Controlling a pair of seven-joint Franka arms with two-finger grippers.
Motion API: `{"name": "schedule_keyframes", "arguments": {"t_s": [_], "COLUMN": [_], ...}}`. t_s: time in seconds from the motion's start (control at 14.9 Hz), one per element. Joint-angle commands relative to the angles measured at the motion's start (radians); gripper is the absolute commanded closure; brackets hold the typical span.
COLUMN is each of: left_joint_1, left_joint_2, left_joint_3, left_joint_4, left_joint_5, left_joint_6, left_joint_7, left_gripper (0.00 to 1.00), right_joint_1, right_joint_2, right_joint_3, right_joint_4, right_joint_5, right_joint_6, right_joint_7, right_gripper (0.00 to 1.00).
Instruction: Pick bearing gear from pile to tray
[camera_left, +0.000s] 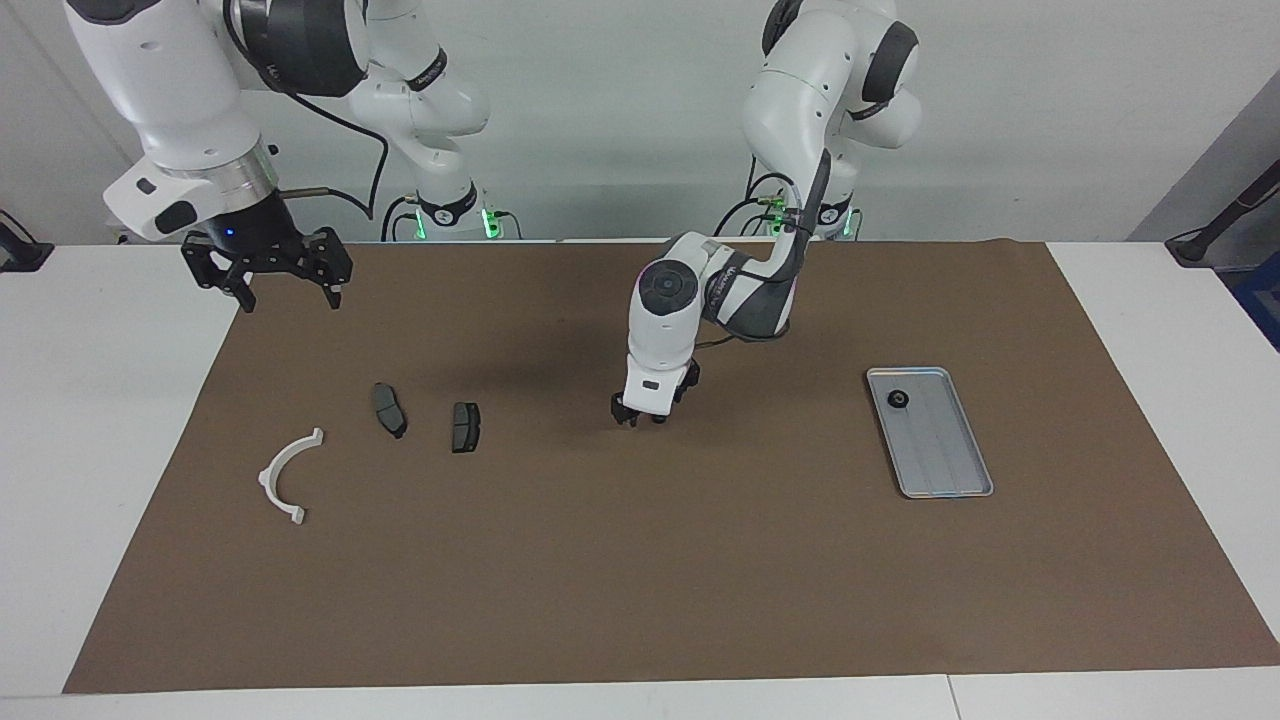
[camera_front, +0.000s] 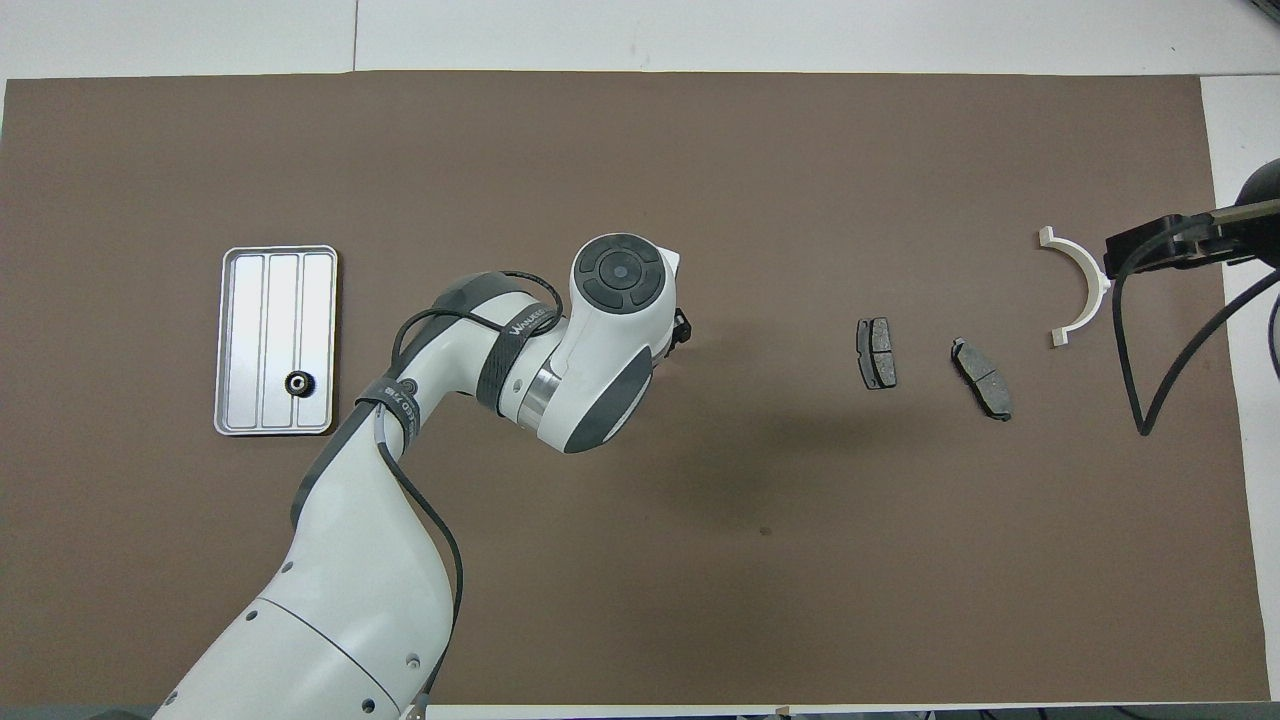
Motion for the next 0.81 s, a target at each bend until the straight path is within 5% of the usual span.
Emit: {"name": "schedule_keyframes", "arguments": {"t_s": [0.0,0.27,0.74], "left_joint_1": [0.0,0.003,0.015], "left_joint_2": [0.006,0.008,0.005], "left_joint_3": [0.006,0.007,0.007], "left_joint_4": [0.016,0.013,-0.015], "left_joint_5": [0.015,0.015,0.038], "left_joint_6": [-0.022,-0.017,0.015], "left_joint_7": [-0.011,-0.01,-0.01], "left_gripper": [0.25,0.29,0.3], "right_joint_1": [-0.006,0.109,0.114], "right_joint_2": [-0.035,-0.061,-0.087], "right_joint_3": [0.009,-0.136,-0.143], "right_joint_4": [-0.061,-0.102,-0.118], "right_joint_5": [0.022,0.023,0.025], "right_joint_6": [0.02,0.009,0.023], "right_joint_7": [0.016,0.007,0.013], "right_gripper": [0.0,0.0,0.0]}}
